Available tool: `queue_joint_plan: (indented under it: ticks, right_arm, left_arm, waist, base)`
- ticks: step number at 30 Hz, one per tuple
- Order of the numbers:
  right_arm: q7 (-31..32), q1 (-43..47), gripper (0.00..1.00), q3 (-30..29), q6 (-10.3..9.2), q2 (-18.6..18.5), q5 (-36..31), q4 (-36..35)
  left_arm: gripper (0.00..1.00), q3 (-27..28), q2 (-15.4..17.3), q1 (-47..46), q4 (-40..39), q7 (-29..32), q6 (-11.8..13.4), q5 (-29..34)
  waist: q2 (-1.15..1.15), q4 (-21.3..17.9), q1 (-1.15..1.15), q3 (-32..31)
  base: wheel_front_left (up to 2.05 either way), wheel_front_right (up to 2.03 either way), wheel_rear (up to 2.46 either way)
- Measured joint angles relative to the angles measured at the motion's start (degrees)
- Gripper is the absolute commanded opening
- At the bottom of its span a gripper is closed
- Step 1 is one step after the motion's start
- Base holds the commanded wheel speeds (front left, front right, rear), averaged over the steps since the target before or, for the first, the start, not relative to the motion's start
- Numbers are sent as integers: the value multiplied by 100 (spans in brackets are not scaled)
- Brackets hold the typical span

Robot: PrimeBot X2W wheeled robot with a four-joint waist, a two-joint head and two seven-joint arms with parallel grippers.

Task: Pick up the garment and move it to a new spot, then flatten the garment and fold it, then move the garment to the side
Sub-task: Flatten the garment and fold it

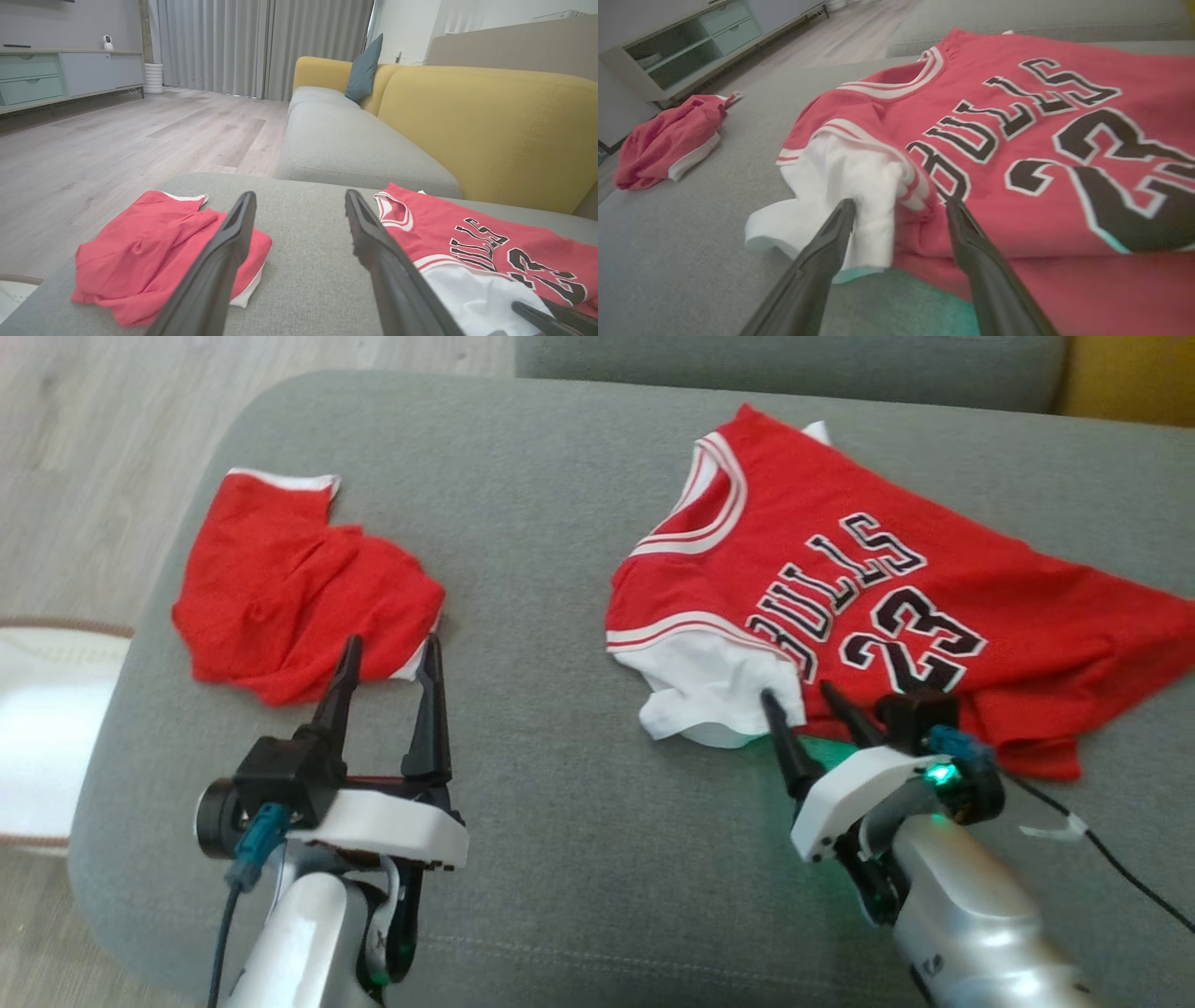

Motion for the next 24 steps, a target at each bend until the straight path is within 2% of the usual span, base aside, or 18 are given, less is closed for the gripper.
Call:
queue_joint_plan:
  ticks: [3,7,15,20,24]
  right_arm:
    - [-54,40,100,-380,0,-1,-342,-147]
    - [-104,321,100,-1039,0,1,-846,-691]
    - [-109,1765,100,-2307,0,15,-1376,-2952]
    - [-122,2513,100,-2416,0,45,-1278,-3570]
    - [-122,2562,100,-2423,0,90,-1233,-3829]
  left_arm:
    - [100,44,1,1,0,0,0,11]
    - [100,52,1,22,-12,0,0,41]
    - [100,12,1,83,-55,0,5,33]
    - [100,-137,1,169,-60,0,9,-20]
    - [100,-199,2,164,-14,0,4,-33]
  waist:
    - [0,-135,0,-67]
    - [0,-305,0,-188]
    - [0,-576,0,-383]
    - [0,-671,0,-348]
    - [0,-742,0,-271]
  base:
    - [0,0,0]
    - [0,0,0]
    - [0,0,0]
    - [0,0,0]
    - [0,0,0]
